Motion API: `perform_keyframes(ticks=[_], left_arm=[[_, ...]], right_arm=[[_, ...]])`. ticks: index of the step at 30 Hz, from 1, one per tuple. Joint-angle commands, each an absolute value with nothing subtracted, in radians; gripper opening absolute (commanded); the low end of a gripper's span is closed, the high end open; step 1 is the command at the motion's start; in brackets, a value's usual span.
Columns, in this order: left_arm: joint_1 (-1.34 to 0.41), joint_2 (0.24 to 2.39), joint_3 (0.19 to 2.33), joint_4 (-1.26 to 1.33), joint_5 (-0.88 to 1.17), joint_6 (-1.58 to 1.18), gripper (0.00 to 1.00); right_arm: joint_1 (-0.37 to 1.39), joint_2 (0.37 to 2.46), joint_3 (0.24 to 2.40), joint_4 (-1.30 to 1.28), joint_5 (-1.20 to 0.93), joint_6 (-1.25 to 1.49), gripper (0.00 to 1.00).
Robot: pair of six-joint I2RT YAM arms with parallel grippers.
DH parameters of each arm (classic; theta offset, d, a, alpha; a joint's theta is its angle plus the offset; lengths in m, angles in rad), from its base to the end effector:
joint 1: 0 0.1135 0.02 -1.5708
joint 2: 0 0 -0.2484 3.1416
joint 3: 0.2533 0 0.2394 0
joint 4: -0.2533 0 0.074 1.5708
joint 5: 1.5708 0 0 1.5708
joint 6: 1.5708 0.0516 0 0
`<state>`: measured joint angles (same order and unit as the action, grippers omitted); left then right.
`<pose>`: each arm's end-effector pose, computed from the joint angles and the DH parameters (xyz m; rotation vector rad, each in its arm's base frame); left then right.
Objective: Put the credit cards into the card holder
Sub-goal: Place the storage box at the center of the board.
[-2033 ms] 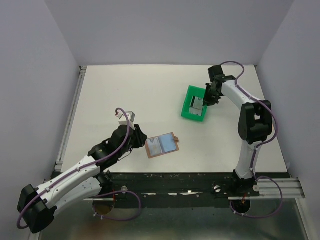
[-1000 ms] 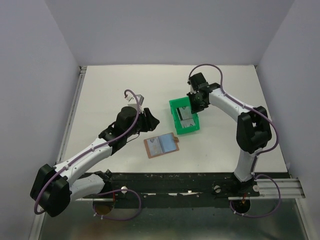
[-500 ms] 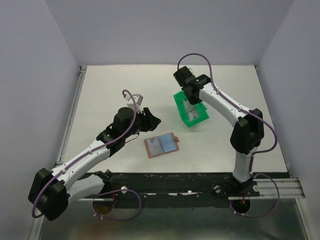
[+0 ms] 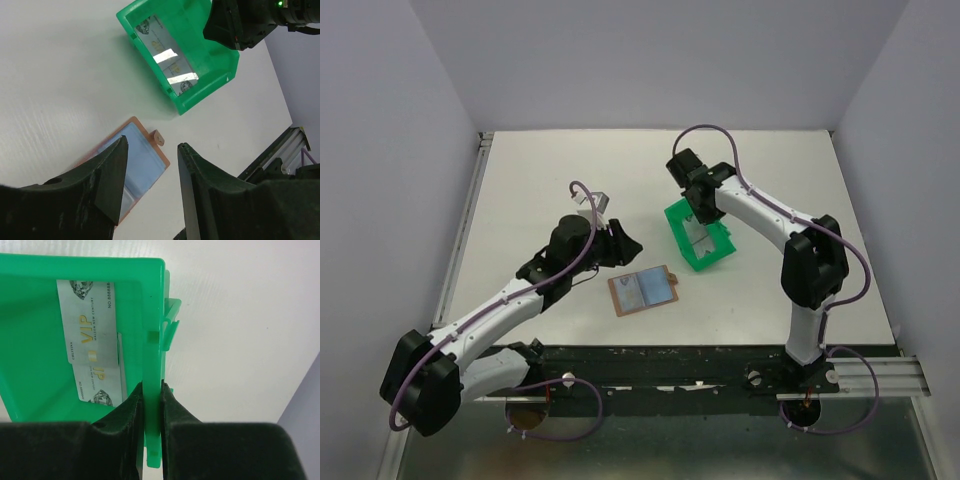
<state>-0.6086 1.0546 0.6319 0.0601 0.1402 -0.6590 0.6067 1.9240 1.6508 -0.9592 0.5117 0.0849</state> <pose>0.2013 -0.1490 0.2448 0.0478 2.0574 -0.9564 0.3305 0.1986 0.2296 -0.5612 2.5546 -0.4917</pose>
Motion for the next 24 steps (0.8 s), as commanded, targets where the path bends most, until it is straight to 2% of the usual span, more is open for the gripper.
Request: perform_keyframes(ticks=[1, 8, 12, 16, 24], left_arm=[[-0.601, 1.089, 0.673, 0.074, 0.219, -0.652, 0.56], [-0.601, 1.117, 0.676, 0.081, 0.248, -0.66, 0.56], [-0.601, 1.147, 0.695, 0.09, 0.267, -0.66, 0.56], [-0.6, 1.198, 0.733, 0.11, 0.291, -0.672, 0.56], [-0.603, 1.318, 0.772, 0.179, 0.334, -0.706, 0.56]], right_arm=[[0.601, 1.887, 1.618, -0.868, 0.43, 0.097, 0.13], [0.561, 1.825, 1.477, -0.752, 0.23, 0.159, 0.21], [0.551, 1.807, 1.436, -0.721, 0.193, 0.166, 0.38], [0.543, 1.783, 1.411, -0.698, 0.178, 0.169, 0.49], [0.537, 1.695, 1.419, -0.715, 0.209, 0.179, 0.53]])
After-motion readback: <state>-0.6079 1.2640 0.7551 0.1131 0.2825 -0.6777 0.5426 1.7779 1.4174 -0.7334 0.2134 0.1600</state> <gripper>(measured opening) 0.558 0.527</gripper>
